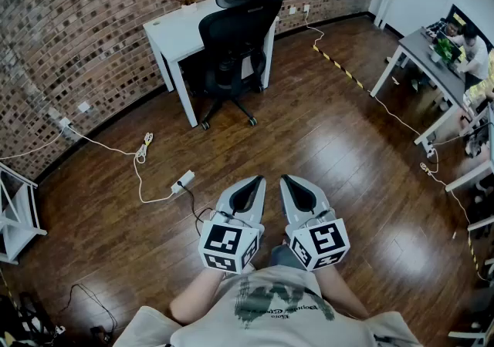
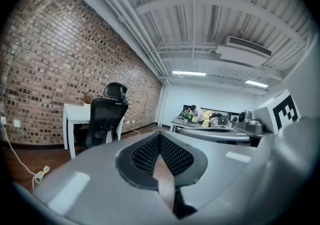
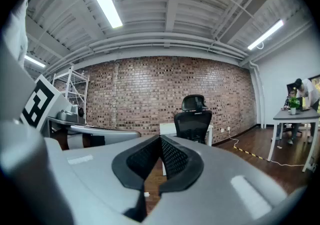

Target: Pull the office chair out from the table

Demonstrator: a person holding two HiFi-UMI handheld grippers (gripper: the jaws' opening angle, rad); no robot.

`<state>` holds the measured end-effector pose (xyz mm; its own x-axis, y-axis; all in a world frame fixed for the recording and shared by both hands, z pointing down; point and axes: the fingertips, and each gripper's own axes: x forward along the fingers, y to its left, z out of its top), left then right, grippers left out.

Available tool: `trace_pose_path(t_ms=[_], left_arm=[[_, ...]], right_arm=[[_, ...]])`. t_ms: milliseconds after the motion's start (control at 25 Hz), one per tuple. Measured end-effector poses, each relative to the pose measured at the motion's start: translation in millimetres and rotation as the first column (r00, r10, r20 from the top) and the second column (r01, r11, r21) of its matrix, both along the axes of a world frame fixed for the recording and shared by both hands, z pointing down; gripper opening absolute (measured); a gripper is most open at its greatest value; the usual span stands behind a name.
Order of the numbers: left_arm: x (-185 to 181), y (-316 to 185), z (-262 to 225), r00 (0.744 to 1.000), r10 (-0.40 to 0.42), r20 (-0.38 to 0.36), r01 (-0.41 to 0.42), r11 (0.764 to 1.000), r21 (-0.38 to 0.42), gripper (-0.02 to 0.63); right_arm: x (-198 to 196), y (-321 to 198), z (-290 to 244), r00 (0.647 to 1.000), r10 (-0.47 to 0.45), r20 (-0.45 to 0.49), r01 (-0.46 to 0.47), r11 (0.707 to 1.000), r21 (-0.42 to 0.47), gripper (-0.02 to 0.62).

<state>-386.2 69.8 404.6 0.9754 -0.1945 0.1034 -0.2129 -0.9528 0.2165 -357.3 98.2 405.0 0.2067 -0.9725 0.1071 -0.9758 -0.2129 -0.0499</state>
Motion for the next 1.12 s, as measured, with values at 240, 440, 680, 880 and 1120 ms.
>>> trace_pose_path(t_ms=[240,440,680,880,1120], left_arm=[[32,-18,5,1.0,-0.006,0.022,0.006,1.0,0.003,0.014],[78,-39,3,0.999,-0.029,0.03,0.028,0.999,0.028,0.014],[141,-61,-5,0.998,-0.059,0.035,0.057,0.997,0.05,0.014],[190,-71,-11,0.996,-0.076,0.048,0.074,0.996,0.054,0.014],[237,-87,-10,0.993,-0.1,0.066,0.095,0.993,0.071,0.014]], right_arm=[[36,-15,6,1.0,-0.002,0.002,0.002,1.0,-0.002,0.0],[84,-37,0,1.0,-0.02,-0.012,0.021,1.0,0.018,0.0],[144,-64,-9,0.998,-0.059,-0.01,0.059,0.998,0.03,0.0],[191,-78,-16,0.996,-0.089,-0.006,0.089,0.995,0.035,0.0],[240,-96,-16,0.993,-0.115,0.016,0.114,0.992,0.053,0.0]])
